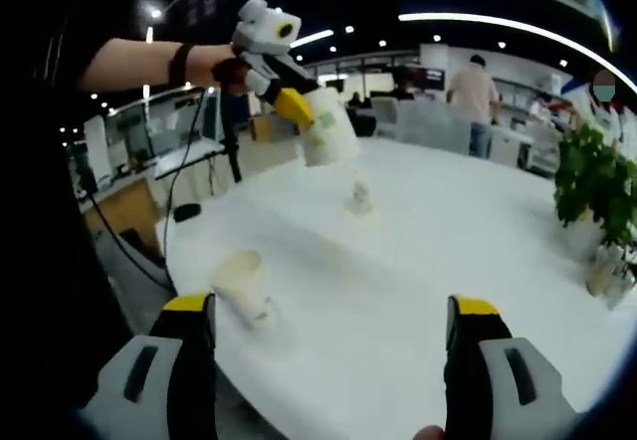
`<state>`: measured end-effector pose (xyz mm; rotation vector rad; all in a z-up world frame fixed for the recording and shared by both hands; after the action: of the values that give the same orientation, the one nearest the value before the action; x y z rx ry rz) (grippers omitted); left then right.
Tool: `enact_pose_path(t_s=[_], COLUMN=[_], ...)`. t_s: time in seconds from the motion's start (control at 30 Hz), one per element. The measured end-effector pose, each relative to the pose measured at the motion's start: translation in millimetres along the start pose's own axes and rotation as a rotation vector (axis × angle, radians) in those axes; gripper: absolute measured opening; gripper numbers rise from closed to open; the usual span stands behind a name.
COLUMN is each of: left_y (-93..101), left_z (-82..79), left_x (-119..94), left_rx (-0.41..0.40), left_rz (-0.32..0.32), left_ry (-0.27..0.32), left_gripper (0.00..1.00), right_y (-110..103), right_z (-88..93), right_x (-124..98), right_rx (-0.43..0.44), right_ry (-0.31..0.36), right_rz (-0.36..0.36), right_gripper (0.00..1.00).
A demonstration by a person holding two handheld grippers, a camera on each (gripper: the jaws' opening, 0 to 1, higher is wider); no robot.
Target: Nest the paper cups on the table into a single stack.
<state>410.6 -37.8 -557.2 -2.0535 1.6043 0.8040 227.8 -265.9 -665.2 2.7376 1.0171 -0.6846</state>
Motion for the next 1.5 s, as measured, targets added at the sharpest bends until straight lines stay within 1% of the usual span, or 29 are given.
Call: enact_pose_path(t_s=[0.03,0.1,0.17,0.23,0.37,0.43,0.53,0.67,0.77,0.87,0.93,1.03,1.07,1.13,1.23,1.27,1.33,1.5], left_y=[5.2,8.3,14.5,17.9,25.9,28.8,35.2,40.4,43.6,45.8,48.7,51.2,51.9,53.3,54.5,55.4,55.9,56.8], left_z=[2.2,5.7,7.7,11.2,14.1,16.1,15.4,16.3,15.3,14.4,13.9,13.0,13.0,12.5,11.4,10.4,9.9,10.0], left_x=[-3,-7,-11,-15,-21,-22,-23,-21,-21,-20,-19,-19,-18,-17,-16,-16,-16,-16], left_rx=[-0.013,-0.042,-0.091,-0.120,-0.167,-0.191,-0.230,-0.226,-0.235,-0.236,-0.233,-0.245,-0.246,-0.244,-0.251,-0.266,-0.274,-0.268], left_rz=[0.009,0.021,0.039,0.048,0.067,0.072,0.090,0.091,0.099,0.102,0.101,0.110,0.112,0.115,0.127,0.136,0.138,0.141], left_ry=[0.002,0.005,0.030,0.034,0.071,0.085,0.117,0.114,0.119,0.121,0.120,0.128,0.127,0.129,0.133,0.143,0.144,0.146], left_gripper=[0.39,0.39,0.39,0.39,0.39,0.39,0.39,0.39,0.39,0.39,0.39,0.39,0.39,0.39,0.39,0.39,0.39,0.39], right_y=[-2,-3,-5,-7,-11,-14,-17,-19,-23,-26,-30,-34,-36,-39,-45,-46,-50,-53], right_z=[-0.3,-0.7,-1.4,-2.4,-6.4,-8.8,-18.4,-28.3,-36.0,-39.1,-42.7,-47.2,-50.1,-54.4,-62.0,-63.4,-67.0,-73.3], right_x=[-1,-1,-1,0,3,5,8,10,13,17,19,22,23,24,27,29,31,34], right_rx=[0.006,0.019,0.027,0.034,0.046,0.066,0.111,0.139,0.166,0.164,0.162,0.158,0.161,0.164,0.168,0.176,0.197,0.226], right_ry=[0.006,0.011,0.014,0.019,0.036,0.053,0.109,0.145,0.179,0.167,0.178,0.184,0.196,0.213,0.237,0.246,0.266,0.308], right_rz=[0.004,0.008,0.013,0.014,0.011,0.000,-0.019,-0.029,-0.051,-0.074,-0.107,-0.129,-0.147,-0.161,-0.192,-0.206,-0.236,-0.262], right_gripper=[0.94,0.94,0.94,0.94,0.94,0.93,0.92,0.91,0.89,0.86,0.83,0.81,0.80,0.79,0.75,0.74,0.73,0.70])
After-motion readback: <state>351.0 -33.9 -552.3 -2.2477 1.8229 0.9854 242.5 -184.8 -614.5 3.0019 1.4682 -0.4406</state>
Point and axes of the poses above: the point that each gripper's makers call its tool centre point, and the gripper's own axes: x roughly forward along the fingers, y roughly to its right, z roughly out of its underside, the point moved 9 cm from there along -x, roughly backward along the fingers, and after that the axes turned 3 degrees about -x, right-handed, at the moved point
